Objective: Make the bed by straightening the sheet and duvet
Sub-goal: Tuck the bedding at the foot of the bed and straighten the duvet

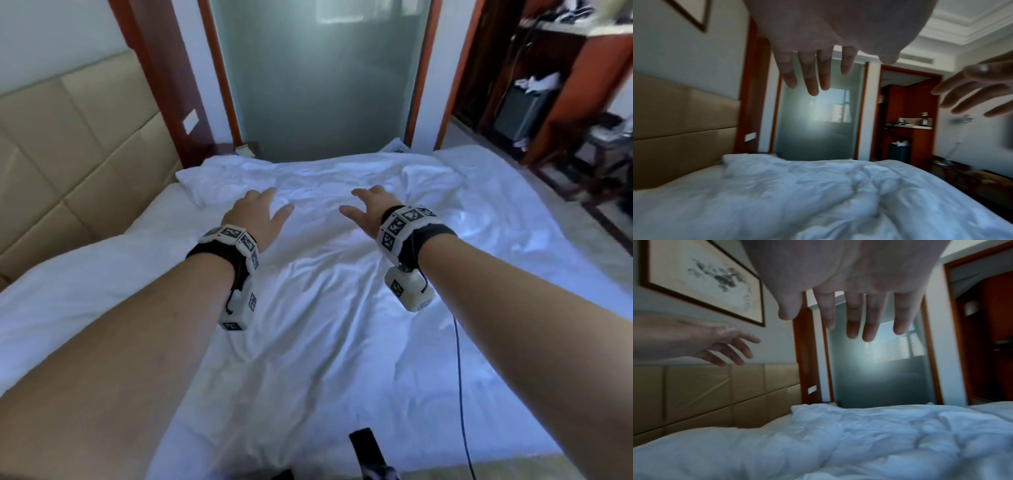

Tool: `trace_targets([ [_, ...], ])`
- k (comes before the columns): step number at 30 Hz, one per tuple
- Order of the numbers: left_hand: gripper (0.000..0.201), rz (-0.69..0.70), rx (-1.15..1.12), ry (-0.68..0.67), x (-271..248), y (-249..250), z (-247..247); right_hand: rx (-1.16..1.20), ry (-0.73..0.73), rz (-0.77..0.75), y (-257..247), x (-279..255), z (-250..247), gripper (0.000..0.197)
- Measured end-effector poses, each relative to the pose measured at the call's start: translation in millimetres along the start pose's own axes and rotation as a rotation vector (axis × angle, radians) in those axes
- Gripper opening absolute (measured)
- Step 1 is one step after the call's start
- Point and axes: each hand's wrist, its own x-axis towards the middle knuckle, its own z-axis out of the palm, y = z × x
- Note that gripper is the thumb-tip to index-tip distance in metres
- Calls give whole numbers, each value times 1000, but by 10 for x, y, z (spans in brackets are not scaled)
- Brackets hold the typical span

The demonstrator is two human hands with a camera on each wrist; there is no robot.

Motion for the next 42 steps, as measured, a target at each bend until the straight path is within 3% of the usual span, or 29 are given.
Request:
trace_targets([
  [3, 64, 156, 11, -52, 59, 767, 80, 40, 81, 107, 547, -329, -262, 64],
  [7, 62, 299, 10, -128, 83, 1440, 331, 61, 121, 259, 1173, -727, -379, 64],
  [17, 67, 438, -20, -314, 13, 2426, 1234, 9, 101, 535, 2393, -1527, -405, 64],
  [24, 65, 584, -11, -314, -118, 3953, 1627, 30, 177, 637, 3594, -2093, -756, 64],
  [32, 66, 570, -28, -392, -401, 5666, 2420, 13, 157, 682, 5384, -2628, -1210, 63],
  [42, 64, 466, -84, -376, 45, 6832, 2783, 37, 121, 591, 6443, -2169, -1773, 64],
])
